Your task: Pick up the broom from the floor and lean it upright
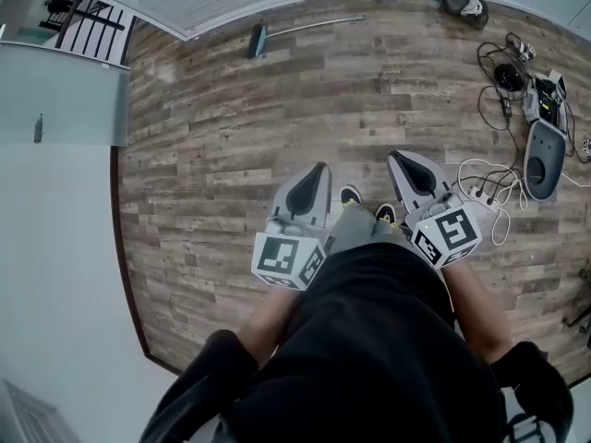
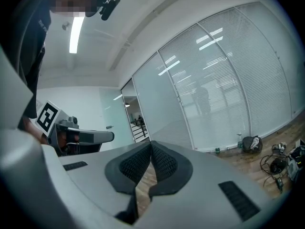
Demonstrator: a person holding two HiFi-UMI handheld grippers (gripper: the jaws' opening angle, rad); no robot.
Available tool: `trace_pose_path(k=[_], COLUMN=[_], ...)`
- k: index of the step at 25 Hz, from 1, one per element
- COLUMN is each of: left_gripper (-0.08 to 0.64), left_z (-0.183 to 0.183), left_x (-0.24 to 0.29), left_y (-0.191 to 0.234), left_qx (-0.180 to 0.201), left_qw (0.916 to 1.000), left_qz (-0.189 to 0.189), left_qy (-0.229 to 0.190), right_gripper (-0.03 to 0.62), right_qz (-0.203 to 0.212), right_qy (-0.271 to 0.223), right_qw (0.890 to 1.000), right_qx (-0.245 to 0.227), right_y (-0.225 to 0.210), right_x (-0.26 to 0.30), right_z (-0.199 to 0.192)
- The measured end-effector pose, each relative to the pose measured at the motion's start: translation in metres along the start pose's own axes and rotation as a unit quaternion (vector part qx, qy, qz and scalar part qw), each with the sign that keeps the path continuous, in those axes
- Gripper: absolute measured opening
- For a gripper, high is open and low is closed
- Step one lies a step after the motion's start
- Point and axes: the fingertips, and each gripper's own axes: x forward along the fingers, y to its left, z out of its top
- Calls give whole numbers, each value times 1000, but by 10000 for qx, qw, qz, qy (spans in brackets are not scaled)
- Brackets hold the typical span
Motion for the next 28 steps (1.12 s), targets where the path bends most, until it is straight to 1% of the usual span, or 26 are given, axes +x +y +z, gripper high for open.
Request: trace_pose_path(k=[7,13,16,20,23,28], left_gripper=[21,21,21,21,21,21], left_z=[5,-10,-10,-4,3,17], left_x=[16,32,45,60,69,78], left_y=[-5,14,29,53,73,112], left_qx=[69,-178,-295,-435,-488,-686], left_qw=[9998,9993,9989,9983,9982,9970], left_qz=[-172,-193,-184,-275,-323,-338], left_qy=[37,267,327,269,149,-76], right_gripper=[17,17,17,17,17,17], right_qz=[-97,-118,-124,-91,-67,-89], right_qy=[60,292,409,568,590,591], right_qw=[9998,9992,9988,9983,9982,9977], right_qx=[164,232,247,51,-128,-324], right_y=[-10,-18,-26,-29,-29,-22], right_x=[5,28,44,71,94,129], right_z=[-2,-14,-15,-12,-6,6])
